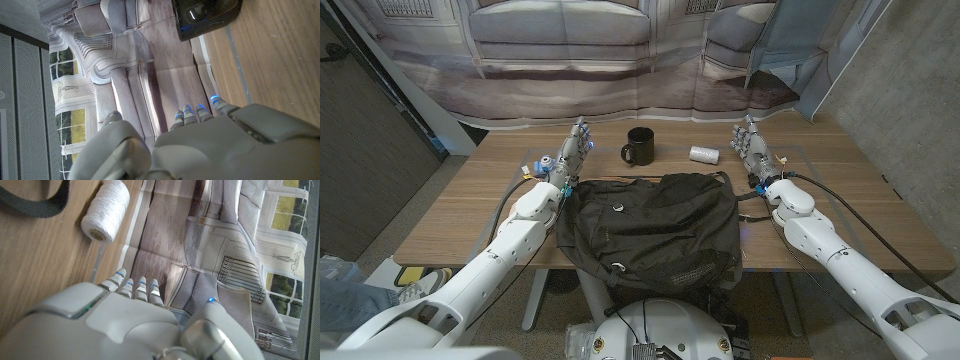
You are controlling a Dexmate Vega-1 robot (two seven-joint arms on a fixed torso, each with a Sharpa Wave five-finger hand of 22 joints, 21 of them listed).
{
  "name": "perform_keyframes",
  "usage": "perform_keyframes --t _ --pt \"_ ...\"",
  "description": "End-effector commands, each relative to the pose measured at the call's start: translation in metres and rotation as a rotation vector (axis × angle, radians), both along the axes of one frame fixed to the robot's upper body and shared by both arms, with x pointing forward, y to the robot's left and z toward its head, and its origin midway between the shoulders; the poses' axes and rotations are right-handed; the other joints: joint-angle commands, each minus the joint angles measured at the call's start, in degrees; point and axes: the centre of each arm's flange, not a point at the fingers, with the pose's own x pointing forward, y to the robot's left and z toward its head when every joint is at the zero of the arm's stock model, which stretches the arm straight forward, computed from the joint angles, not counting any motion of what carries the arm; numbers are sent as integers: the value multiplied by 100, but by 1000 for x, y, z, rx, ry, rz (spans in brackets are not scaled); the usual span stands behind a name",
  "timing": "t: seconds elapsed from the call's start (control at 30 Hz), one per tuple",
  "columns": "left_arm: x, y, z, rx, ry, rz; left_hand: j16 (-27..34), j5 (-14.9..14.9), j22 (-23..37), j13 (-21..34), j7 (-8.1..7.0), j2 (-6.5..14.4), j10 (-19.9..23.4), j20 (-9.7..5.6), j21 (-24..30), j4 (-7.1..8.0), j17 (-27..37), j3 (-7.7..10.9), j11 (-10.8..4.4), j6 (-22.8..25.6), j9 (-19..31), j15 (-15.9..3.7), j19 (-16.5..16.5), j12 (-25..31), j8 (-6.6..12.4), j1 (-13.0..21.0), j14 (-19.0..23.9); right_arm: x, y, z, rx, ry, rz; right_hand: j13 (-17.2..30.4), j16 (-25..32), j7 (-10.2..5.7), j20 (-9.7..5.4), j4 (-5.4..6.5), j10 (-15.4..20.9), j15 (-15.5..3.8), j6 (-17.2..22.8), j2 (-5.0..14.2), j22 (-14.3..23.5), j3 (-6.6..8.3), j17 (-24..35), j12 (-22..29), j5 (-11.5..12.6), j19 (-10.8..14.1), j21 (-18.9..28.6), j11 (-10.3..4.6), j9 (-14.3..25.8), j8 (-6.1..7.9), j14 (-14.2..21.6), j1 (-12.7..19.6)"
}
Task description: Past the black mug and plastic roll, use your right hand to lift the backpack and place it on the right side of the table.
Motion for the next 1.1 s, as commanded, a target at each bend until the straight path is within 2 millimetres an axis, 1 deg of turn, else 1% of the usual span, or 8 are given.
perform_keyframes --t 0.03,0.23,0.43,0.5,0.57,0.63,0.9,1.1 --pt "-3 -5 -1 -11 16 -5 29 39 12 21 4 18 -49 -246 37 33 8 -11 17 -40 23 9 -62 20 37 65 -59 2 -1 -1 6 10 3 17 20 47 -243 14 28 15 7 2 16 8 31 16 31 7 40 49 27 23 -33 83" --pt "-3 -6 0 -16 17 -12 25 47 12 21 6 31 -54 -243 33 30 9 -13 20 -40 23 21 -65 14 33 75 -60 2 -1 0 10 9 0 18 15 55 -242 3 41 15 16 13 16 12 31 15 29 20 39 40 28 18 -22 104" --pt "-3 -2 1 1 23 0 25 54 13 21 9 42 -49 -233 29 27 9 -14 19 -32 23 27 -68 13 33 84 -55 3 0 -1 2 15 -2 19 11 69 -240 -10 53 10 36 25 16 17 31 13 27 27 34 42 28 18 -10 128" --pt "-3 -1 2 27 27 53 26 57 13 22 13 48 -43 -231 27 26 9 -14 33 -31 24 26 -70 13 32 89 -50 2 1 -1 -2 17 -5 19 11 69 -239 -13 58 10 36 28 17 18 31 13 26 28 33 38 29 15 -5 135" --pt "-1 -1 1 4 31 10 29 61 13 22 11 54 -33 -223 26 24 9 -14 33 -31 24 23 -69 15 31 95 -41 1 1 -1 -4 16 -6 19 11 66 -238 -18 72 10 45 32 17 20 31 17 25 32 32 39 29 16 2 143" --pt "-2 -1 2 6 27 22 31 64 13 22 12 60 -19 -220 25 22 9 -14 30 -20 24 26 -68 19 34 100 -32 0 2 -1 -7 13 -5 19 9 65 -237 -22 81 10 49 35 17 21 31 18 25 33 30 42 29 15 3 151" --pt "-1 -2 7 29 32 17 36 81 15 23 25 93 25 -196 27 13 10 -13 67 29 25 39 -47 27 45 131 0 -9 6 1 -17 -16 -6 20 8 64 -225 -46 104 17 69 56 17 31 31 15 18 59 28 27 30 8 41 196" --pt "-2 -1 6 38 32 18 35 88 16 23 27 108 26 -175 21 9 10 -14 65 62 26 50 -54 22 53 146 8 -20 10 3 -20 -47 -7 21 3 63 -222 -63 143 15 91 70 18 37 31 22 13 88 31 55 31 7 54 227"
